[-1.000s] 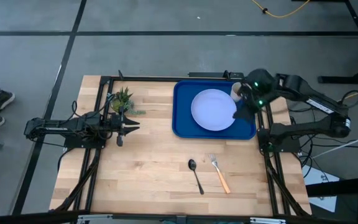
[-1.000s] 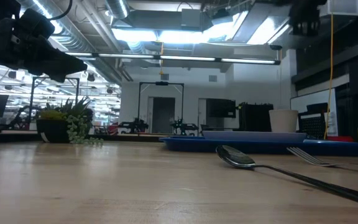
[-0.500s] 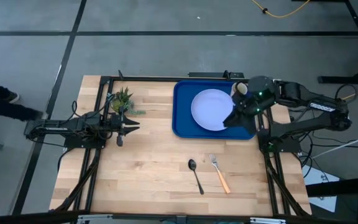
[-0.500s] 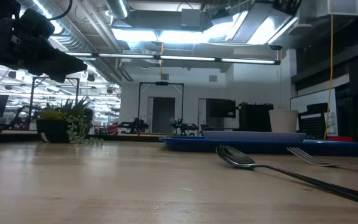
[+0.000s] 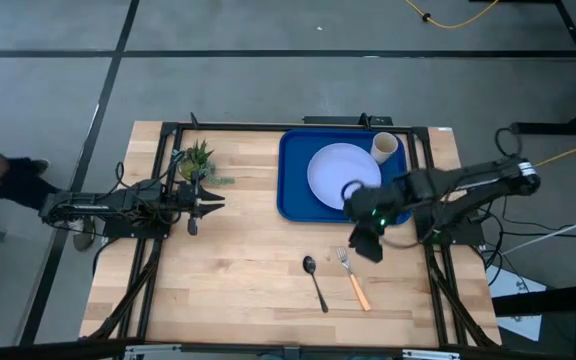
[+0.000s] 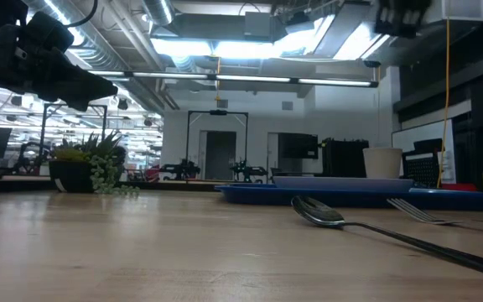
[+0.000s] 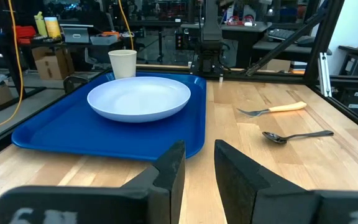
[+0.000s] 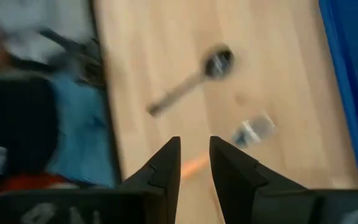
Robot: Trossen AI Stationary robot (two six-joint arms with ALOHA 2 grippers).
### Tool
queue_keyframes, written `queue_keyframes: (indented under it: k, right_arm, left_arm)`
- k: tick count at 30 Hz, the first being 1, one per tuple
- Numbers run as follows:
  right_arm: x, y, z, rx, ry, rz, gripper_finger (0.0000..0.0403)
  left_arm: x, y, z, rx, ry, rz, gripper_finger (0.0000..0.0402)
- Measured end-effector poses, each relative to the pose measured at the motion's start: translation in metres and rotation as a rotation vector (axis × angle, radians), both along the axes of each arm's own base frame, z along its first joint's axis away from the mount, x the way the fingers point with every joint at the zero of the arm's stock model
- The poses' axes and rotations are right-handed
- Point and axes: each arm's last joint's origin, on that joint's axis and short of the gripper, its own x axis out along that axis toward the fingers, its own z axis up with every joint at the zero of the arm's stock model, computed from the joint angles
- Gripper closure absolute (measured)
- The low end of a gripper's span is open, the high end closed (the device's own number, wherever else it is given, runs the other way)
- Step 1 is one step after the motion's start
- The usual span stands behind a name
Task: Pick and place plate/cup/fork/spoon on tray
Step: Put the yellow fork to the left of the purple plate on the blue serving tray
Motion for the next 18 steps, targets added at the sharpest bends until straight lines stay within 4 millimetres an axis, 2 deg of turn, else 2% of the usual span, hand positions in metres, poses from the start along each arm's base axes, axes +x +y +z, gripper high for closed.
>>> queue_keyframes:
  k: [3,6,18]
  right_arm:
    - [-0.001,0.011,-0.015,-0.079,0.124,-0.008,0.0312]
    - [0.001,0.018,-0.022,-0.130,0.159,-0.040,0.0312]
    - [-0.003,0.026,-0.026,-0.198,0.194,-0.193,0.0312]
  left_arm:
    - [0.000,0.000,0.000,0.000,0.000,0.000,0.0322]
    - [0.000,0.000,0.000,0.000,0.000,0.000,0.0322]
    - [0.000,0.000,0.000,0.000,0.000,0.000,0.0322]
